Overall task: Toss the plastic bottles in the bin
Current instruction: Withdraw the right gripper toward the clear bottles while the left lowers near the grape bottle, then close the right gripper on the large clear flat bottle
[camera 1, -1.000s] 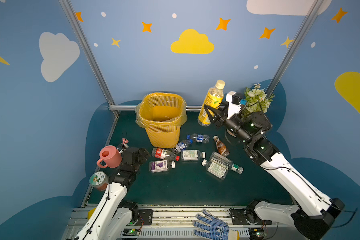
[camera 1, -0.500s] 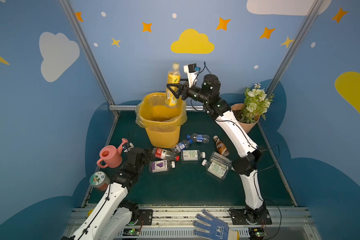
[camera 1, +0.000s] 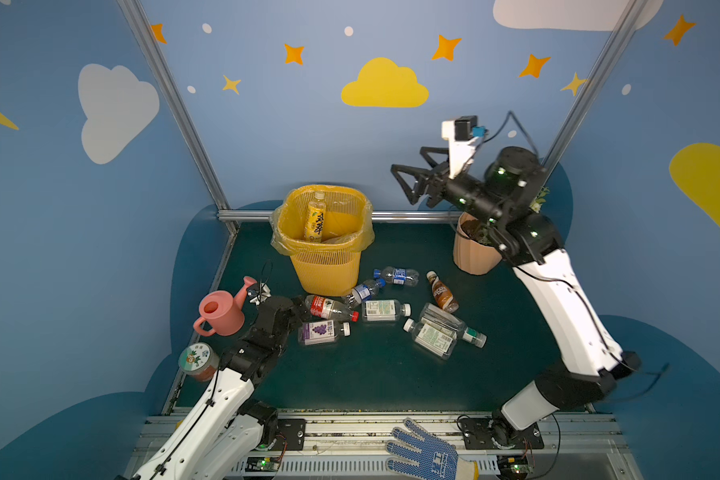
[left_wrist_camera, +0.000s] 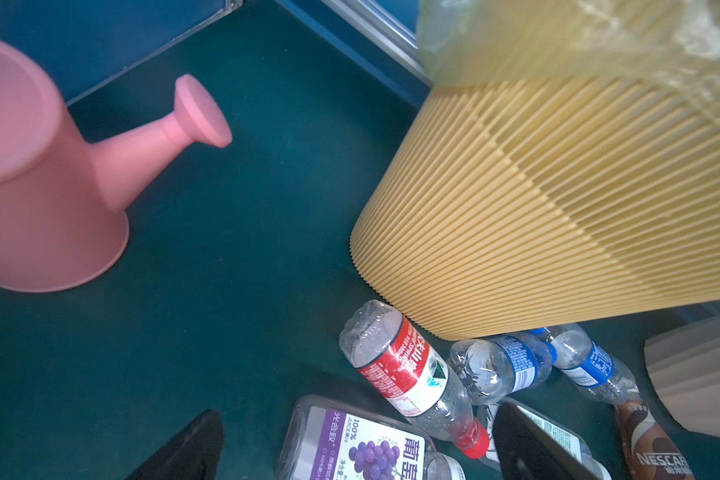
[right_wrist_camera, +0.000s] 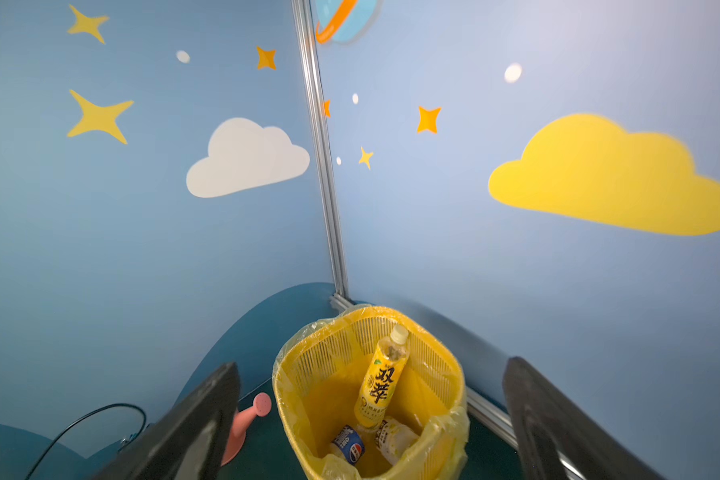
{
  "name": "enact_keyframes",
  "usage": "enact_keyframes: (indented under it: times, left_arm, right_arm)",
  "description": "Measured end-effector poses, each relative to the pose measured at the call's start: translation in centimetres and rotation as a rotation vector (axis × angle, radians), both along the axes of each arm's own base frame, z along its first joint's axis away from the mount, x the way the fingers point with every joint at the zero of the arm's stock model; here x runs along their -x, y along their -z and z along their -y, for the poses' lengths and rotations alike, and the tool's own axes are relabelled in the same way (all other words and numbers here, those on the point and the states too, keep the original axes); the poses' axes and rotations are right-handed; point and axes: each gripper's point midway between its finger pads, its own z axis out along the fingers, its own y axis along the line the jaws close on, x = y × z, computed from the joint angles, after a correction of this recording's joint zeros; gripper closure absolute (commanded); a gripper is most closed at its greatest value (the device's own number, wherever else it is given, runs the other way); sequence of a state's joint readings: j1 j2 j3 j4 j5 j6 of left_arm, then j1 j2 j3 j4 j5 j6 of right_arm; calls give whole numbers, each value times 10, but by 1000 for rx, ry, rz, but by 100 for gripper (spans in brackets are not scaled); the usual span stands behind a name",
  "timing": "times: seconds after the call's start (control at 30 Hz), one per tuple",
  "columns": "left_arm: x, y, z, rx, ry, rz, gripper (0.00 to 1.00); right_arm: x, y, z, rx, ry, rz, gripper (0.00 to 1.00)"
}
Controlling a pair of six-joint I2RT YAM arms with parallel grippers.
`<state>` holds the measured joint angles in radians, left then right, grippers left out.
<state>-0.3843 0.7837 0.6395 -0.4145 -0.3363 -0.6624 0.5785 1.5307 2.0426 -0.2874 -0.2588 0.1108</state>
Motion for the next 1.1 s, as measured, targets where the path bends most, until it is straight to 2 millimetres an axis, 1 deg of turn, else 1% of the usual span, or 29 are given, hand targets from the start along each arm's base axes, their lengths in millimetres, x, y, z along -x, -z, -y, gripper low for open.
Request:
enact_keyframes:
  times: [0.07, 0.1, 0.13, 0.17, 0.23, 0.27, 0.3, 0.33, 0.37, 0.4, 0.47, 0.5, 0.53, 0.57, 0.63, 0.73, 0.87, 1.0, 1.1]
  left_arm:
    - [-3, -5, 6, -14, 17, 16, 0]
    - [-4, -6, 8, -20, 25, 21, 0]
    - [-5, -7, 10, -25, 31, 25, 0]
    - [-6, -7, 13, -31, 38, 25, 0]
    - [-6, -6, 16, -39, 50, 24, 0]
    - [-6, -6, 19, -43, 57, 24, 0]
    - [-7, -6, 21, -47, 66, 25, 0]
    - [-7, -6, 24, -50, 75, 26, 0]
    - [-7, -6, 26, -50, 81, 28, 0]
    - [-8, -6, 28, -52, 88, 28, 0]
    - [-9, -5, 32, -53, 97, 30, 0]
    - [-10, -4, 33, -54, 99, 29, 0]
    - [-12, -3, 34, -56, 101, 27, 0]
    - [-13, -2, 35, -58, 102, 23, 0]
    - [-16, 3, 38, -62, 107, 12, 0]
    - [-19, 8, 42, -63, 117, 0, 0]
    - [-24, 12, 49, -57, 131, -4, 0]
    - [-26, 18, 56, -57, 152, -23, 0]
    - [-25, 18, 60, -56, 164, -23, 0]
  right_arm:
    - [12, 5, 24, 0, 51, 16, 3]
    - [12, 13, 32, 3, 75, 11, 3]
    - [9, 29, 40, 17, 106, -12, 3]
    - [2, 51, 46, 39, 134, -52, 4]
    - [-12, 104, 55, 91, 187, -147, 4]
    - [-21, 140, 59, 127, 214, -222, 5]
    - [-28, 184, 64, 174, 236, -312, 5]
    - [-31, 223, 69, 216, 260, -395, 5]
    - [-30, 266, 77, 266, 284, -487, 6]
    - [-24, 307, 87, 313, 308, -579, 6]
    - [-8, 357, 105, 378, 338, -697, 12]
    - [2, 375, 115, 404, 353, -738, 15]
    - [11, 386, 122, 422, 366, -769, 15]
    - [18, 393, 128, 435, 377, -789, 17]
    - [27, 401, 136, 449, 392, -819, 20]
    - [36, 415, 142, 480, 396, -866, 26]
    - [48, 435, 147, 537, 390, -937, 26]
    - [53, 451, 147, 582, 371, -990, 24]
    - [55, 464, 147, 615, 358, -1028, 23]
